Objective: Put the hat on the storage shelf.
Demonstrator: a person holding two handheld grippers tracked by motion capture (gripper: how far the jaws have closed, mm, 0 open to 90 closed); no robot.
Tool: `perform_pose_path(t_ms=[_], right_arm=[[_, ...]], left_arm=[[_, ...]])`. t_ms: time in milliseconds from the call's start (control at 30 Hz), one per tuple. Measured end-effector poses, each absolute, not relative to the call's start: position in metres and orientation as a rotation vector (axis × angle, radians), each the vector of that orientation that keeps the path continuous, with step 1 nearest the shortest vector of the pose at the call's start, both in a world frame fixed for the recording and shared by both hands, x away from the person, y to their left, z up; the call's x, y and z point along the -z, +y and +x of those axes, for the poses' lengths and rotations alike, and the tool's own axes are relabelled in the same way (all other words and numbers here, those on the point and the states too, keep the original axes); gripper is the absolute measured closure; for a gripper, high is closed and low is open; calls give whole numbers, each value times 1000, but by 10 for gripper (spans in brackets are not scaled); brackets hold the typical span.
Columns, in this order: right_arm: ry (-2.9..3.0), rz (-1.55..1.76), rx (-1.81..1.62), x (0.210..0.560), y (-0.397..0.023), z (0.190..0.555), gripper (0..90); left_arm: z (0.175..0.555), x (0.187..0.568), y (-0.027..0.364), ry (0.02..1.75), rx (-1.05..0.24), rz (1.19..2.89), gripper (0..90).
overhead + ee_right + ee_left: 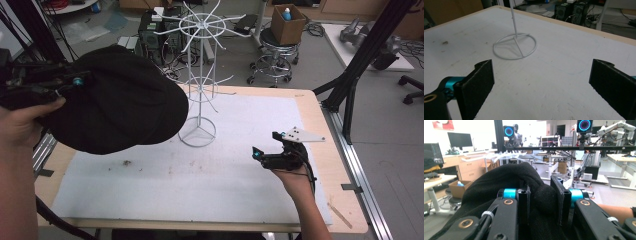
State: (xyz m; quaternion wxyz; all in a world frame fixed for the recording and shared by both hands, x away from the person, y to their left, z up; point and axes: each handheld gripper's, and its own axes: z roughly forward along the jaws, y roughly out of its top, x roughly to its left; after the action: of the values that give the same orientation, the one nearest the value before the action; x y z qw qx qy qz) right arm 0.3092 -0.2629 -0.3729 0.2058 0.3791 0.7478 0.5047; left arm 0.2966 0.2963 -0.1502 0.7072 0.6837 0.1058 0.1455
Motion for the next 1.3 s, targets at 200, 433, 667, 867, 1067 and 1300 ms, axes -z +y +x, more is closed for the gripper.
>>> perform_pose_path(t_ms=[200, 433, 667, 867, 1067, 1300], right_arm=[[2079, 1060, -1412, 373, -264, 309, 51], [2085, 1064, -1407, 373, -263, 309, 51], [2091, 1056, -1405, 374, -263, 310, 51], [2092, 1064, -1407, 375, -263, 310, 51], [2088, 1063, -1412, 375, -264, 310, 51], [2099, 1071, -1404, 377, -265, 312, 51]], left_arm=[[296, 138, 302, 228, -330, 1474, 704], [296, 124, 304, 228, -345, 1453, 705], [301, 97, 300, 201, -364, 1461, 704], [312, 77, 291, 176, -371, 1461, 704], [325, 74, 290, 184, -374, 1469, 703], [320, 81, 311, 143, -336, 1415, 704]])
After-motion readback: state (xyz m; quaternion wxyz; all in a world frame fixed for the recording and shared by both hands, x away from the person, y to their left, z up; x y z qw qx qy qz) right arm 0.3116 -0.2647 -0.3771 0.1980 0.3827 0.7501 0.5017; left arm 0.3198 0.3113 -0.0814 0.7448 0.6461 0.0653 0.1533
